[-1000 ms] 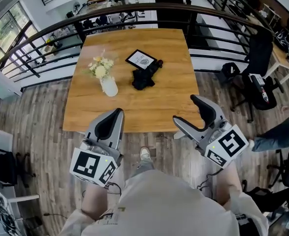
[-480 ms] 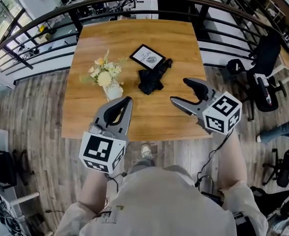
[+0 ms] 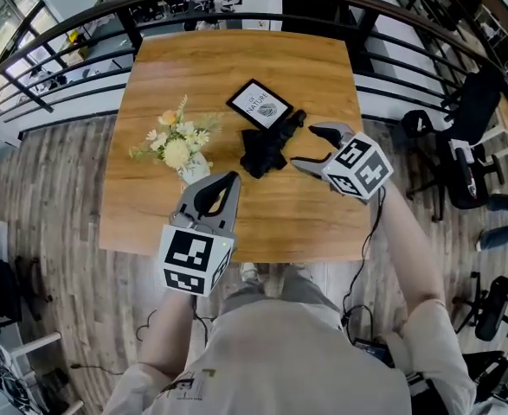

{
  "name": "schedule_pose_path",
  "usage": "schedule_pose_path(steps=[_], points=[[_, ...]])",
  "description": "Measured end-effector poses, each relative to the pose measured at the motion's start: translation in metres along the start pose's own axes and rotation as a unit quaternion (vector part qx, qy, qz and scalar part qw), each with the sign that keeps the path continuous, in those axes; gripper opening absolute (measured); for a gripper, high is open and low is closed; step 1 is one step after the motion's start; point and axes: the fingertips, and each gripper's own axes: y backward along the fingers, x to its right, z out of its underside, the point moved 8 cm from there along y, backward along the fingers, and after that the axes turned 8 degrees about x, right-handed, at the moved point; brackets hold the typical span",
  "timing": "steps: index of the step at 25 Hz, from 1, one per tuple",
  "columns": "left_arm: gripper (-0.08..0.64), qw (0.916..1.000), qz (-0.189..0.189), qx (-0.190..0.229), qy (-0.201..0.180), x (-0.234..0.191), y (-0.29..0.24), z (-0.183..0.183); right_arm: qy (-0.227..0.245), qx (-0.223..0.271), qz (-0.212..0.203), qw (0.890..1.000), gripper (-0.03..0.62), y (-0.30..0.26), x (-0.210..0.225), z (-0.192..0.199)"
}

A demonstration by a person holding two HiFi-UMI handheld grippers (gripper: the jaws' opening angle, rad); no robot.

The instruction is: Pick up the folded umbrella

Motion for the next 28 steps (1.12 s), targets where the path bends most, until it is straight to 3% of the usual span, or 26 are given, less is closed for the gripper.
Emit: schedule_pose_path(steps=[5,9,13,17,23,28], points=[[0.018,0.9988,-0.036,-0.029,0.017,0.007,-0.042,0.02,0.059,-0.06,-0.043,0.996,0.344,-0.039,0.033,0.026],[0.018,0.9958,-0.066,-0.054,0.033,0.004,-0.069,0.037,0.099,-0.092,-0.098,0.986,0.344,-0.074,0.051,0.041],[0.018,0.9909,-0.088,-0.08,0.063,0.0,-0.089,0.059,0.143,-0.114,-0.152,0.971,0.344,-0.114,0.061,0.059],[0.018,0.985,-0.108,-0.105,0.085,-0.004,-0.102,0.081,0.153,-0.136,-0.201,0.958,0.344,-0.153,0.065,0.076],[0.018,0.9774,-0.127,-0.123,0.115,-0.01,-0.112,0.109,0.19,-0.164,-0.232,0.94,0.344,-0.201,0.071,0.105],[0.018,0.9718,-0.135,-0.14,0.133,-0.014,-0.113,0.133,0.266,-0.196,-0.256,0.908,0.344,-0.226,0.072,0.12]])
